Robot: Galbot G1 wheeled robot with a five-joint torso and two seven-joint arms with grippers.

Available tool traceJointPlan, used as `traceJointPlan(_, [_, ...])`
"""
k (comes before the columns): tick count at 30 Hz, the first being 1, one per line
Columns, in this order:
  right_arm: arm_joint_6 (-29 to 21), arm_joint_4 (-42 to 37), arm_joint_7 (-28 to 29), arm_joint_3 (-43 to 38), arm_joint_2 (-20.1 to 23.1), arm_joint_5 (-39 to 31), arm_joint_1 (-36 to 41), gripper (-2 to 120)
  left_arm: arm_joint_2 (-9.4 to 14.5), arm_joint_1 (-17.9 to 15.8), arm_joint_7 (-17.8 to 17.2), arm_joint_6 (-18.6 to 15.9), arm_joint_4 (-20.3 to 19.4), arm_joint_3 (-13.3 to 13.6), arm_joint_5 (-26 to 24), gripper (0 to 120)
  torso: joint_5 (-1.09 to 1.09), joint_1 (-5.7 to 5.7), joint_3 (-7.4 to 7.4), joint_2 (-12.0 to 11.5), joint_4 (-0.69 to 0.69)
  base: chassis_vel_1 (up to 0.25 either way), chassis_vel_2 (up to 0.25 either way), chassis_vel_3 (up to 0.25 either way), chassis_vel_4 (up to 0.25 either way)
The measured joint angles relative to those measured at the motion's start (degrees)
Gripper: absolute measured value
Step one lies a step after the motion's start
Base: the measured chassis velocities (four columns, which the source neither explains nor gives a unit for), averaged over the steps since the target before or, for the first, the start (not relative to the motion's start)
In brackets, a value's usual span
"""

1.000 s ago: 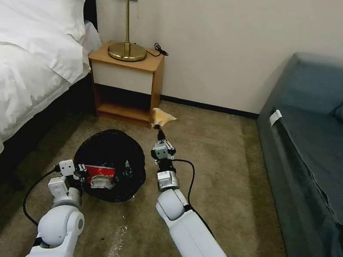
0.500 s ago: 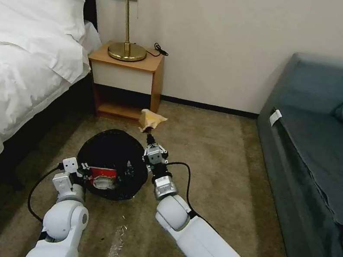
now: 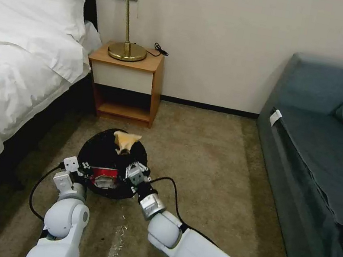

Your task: Pick up the trash bin, then pick up the garbage on the floor and place it into the trash bin.

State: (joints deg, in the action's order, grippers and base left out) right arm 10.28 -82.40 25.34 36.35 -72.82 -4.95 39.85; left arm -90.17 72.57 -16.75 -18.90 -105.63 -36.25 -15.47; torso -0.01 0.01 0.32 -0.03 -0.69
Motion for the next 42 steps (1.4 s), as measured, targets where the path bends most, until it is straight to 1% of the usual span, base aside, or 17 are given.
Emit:
traceJointPlan(11, [0.38, 3.10, 0.33, 3.50, -0.09, 0.32, -0.77, 0, -0.30, 0.84, 0.00, -0.24, -1.35, 0.69, -0.17, 3, 0.00, 0.00, 0.00, 0.00, 0.00, 0.000, 0.000, 0.000, 0.000])
traceJointPlan(21, [-0.46, 5.02, 1.55, 3.60, -0.59, 0.33, -1.98, 0, -0.52, 1.53, 0.05, -0.24, -1.93, 1.35, -0.05, 3, 0.00, 0.00, 0.00, 0.00, 0.00, 0.000, 0.000, 0.000, 0.000])
traceJointPlan(22, [-0.48, 5.23, 1.63, 3.57, -0.63, 0.61, -2.09, 5, -0.60, 1.56, 0.06, -0.24, -1.94, 1.39, 0.00, 3, 0.00, 0.00, 0.00, 0.00, 0.00, 0.000, 0.000, 0.000, 0.000])
traceJointPlan(23, [-0.48, 5.23, 1.63, 3.57, -0.63, 0.61, -2.09, 5, -0.60, 1.56, 0.06, -0.24, -1.94, 1.39, 0.00, 3, 0.00, 0.00, 0.00, 0.00, 0.00, 0.000, 0.000, 0.000, 0.000])
traceJointPlan(26, [-0.54, 5.31, 1.69, 3.57, -0.63, 0.89, -2.10, 20, -0.61, 1.51, 0.10, -0.24, -1.94, 1.40, 0.03, 3, 0.00, 0.00, 0.00, 0.00, 0.00, 0.000, 0.000, 0.000, 0.000])
traceJointPlan(27, [-0.54, 5.31, 1.69, 3.57, -0.63, 0.89, -2.10, 20, -0.61, 1.51, 0.10, -0.24, -1.94, 1.40, 0.03, 3, 0.00, 0.00, 0.00, 0.00, 0.00, 0.000, 0.000, 0.000, 0.000])
traceJointPlan(28, [-0.61, 5.28, 1.73, 3.57, -0.63, 0.90, -2.10, 27, -0.61, 1.45, 0.11, -0.24, -1.94, 1.40, 0.03, 3, 0.00, 0.00, 0.00, 0.00, 0.00, 0.000, 0.000, 0.000, 0.000])
traceJointPlan(29, [-0.61, 5.28, 1.73, 3.57, -0.63, 0.90, -2.10, 27, -0.61, 1.45, 0.11, -0.24, -1.94, 1.40, 0.03, 3, 0.00, 0.00, 0.00, 0.00, 0.00, 0.000, 0.000, 0.000, 0.000])
traceJointPlan(32, [-0.74, 5.22, 1.86, 3.58, -0.71, 0.98, -2.23, 42, -0.69, 1.37, 0.13, -0.24, -1.93, 1.53, 0.10, 3, 0.00, 0.00, 0.00, 0.00, 0.00, 0.000, 0.000, 0.000, 0.000])
traceJointPlan(35, [-0.74, 5.21, 1.90, 3.58, -0.73, 1.15, -2.26, 47, -0.76, 1.37, 0.14, -0.24, -1.93, 1.54, 0.15, 3, 0.00, 0.00, 0.00, 0.00, 0.00, 0.000, 0.000, 0.000, 0.000])
traceJointPlan(36, [-0.74, 5.18, 1.92, 3.56, -0.73, 1.40, -2.26, 54, -0.76, 1.36, 0.15, -0.24, -1.93, 1.54, 0.18, 3, 0.00, 0.00, 0.00, 0.00, 0.00, 0.000, 0.000, 0.000, 0.000])
traceJointPlan(37, [-0.74, 5.16, 1.94, 3.53, -0.73, 1.45, -2.25, 56, -0.76, 1.35, 0.14, -0.24, -1.94, 1.53, 0.19, 3, 0.00, 0.00, 0.00, 0.00, 0.00, 0.000, 0.000, 0.000, 0.000])
traceJointPlan(38, [-0.73, 5.00, 1.98, 3.36, -0.66, 1.61, -2.18, 64, -0.69, 1.34, 0.15, -0.24, -1.93, 1.41, 0.19, 3, 0.00, 0.00, 0.00, 0.00, 0.00, 0.000, 0.000, 0.000, 0.000])
traceJointPlan(39, [-0.73, 5.00, 1.98, 3.36, -0.66, 1.61, -2.18, 64, -0.69, 1.34, 0.15, -0.24, -1.93, 1.41, 0.19, 3, 0.00, 0.00, 0.00, 0.00, 0.00, 0.000, 0.000, 0.000, 0.000])
traceJointPlan(40, [-0.69, 4.90, 1.98, 3.08, -0.57, 1.80, -2.07, 70, -0.60, 1.31, 0.15, -0.24, -1.91, 1.23, 0.18, 3, 0.00, 0.00, 0.00, 0.00, 0.00, 0.000, 0.000, 0.000, 0.000])
traceJointPlan(41, [-0.69, 4.90, 1.98, 3.08, -0.57, 1.80, -2.07, 70, -0.60, 1.31, 0.15, -0.24, -1.91, 1.23, 0.18, 3, 0.00, 0.00, 0.00, 0.00, 0.00, 0.000, 0.000, 0.000, 0.000])
traceJointPlan(42, [-0.60, 4.79, 1.98, 2.82, -0.52, 1.94, -2.04, 78, -0.52, 1.25, 0.15, -0.24, -1.76, 1.03, 0.17, 3, 0.00, 0.00, 0.00, 0.00, 0.00, 0.000, 0.000, 0.000, 0.000])
